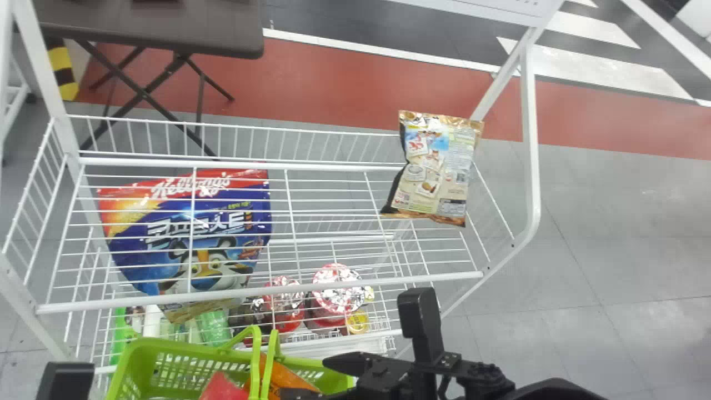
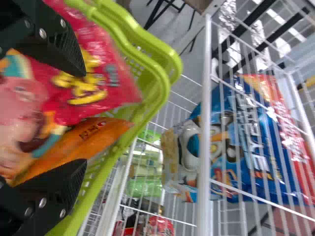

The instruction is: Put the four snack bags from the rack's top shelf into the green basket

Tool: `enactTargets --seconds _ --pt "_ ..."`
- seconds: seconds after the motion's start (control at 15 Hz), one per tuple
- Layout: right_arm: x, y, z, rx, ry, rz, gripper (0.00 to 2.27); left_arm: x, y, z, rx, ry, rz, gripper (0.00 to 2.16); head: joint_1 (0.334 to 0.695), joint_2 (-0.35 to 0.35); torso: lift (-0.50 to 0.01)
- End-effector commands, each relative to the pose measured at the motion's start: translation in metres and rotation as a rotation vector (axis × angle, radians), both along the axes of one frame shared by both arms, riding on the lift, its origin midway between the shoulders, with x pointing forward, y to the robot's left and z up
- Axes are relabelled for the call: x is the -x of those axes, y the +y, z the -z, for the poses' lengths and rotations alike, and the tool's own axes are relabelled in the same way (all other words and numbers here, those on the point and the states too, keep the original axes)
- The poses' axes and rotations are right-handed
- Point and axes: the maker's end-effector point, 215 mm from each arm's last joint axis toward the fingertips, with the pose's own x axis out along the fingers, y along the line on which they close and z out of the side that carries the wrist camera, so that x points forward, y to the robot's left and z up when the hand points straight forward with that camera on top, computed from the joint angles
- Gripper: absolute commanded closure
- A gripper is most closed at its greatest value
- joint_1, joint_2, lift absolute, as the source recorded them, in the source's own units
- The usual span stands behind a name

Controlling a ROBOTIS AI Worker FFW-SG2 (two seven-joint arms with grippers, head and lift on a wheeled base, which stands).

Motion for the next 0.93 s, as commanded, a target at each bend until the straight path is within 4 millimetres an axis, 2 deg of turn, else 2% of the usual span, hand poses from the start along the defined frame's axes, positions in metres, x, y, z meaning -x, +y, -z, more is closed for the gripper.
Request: enactTargets --seconds 0.0,0.07,0.27,0.4,0.47,0.6,0.73,0.87 --pt "-0.014 -0.014 -0.019 -0.044 -0.036 0.049 0.06 -0.001 0.0 0.001 -0.005 -0.001 0.001 2.14 0.695 -0.35 0.0" --pt "-0.03 -0.022 -0.032 -0.046 -0.099 0.077 0.05 -0.001 0.0 0.002 -0.005 0.002 0.0 2.14 0.695 -0.35 0.0" --pt "-0.101 -0.059 -0.092 -0.045 -0.394 0.222 0.07 -0.001 -0.002 0.002 -0.004 0.001 0.003 2.14 0.695 -0.35 0.0" --pt "-0.146 -0.097 -0.11 0.054 -0.532 0.358 0.09 0.003 -0.004 0.002 0.0 0.009 0.012 2.14 0.695 -0.35 0.0" --pt "-0.168 -0.114 -0.116 0.107 -0.587 0.432 0.09 0.004 -0.004 0.003 -0.003 0.014 0.015 2.14 0.695 -0.35 0.0" --pt "-0.194 -0.135 -0.11 0.2 -0.616 0.525 0.09 0.005 -0.003 0.003 -0.007 0.016 0.015 2.14 0.695 -0.35 0.0" --pt "-0.209 -0.157 -0.117 0.294 -0.703 0.621 0.1 0.004 0.0 0.001 -0.003 0.018 0.013 2.14 0.695 -0.35 0.0" --pt "-0.219 -0.175 -0.116 0.342 -0.732 0.694 0.1 0.001 0.004 0.001 -0.003 0.018 0.006 2.14 0.695 -0.35 0.0"
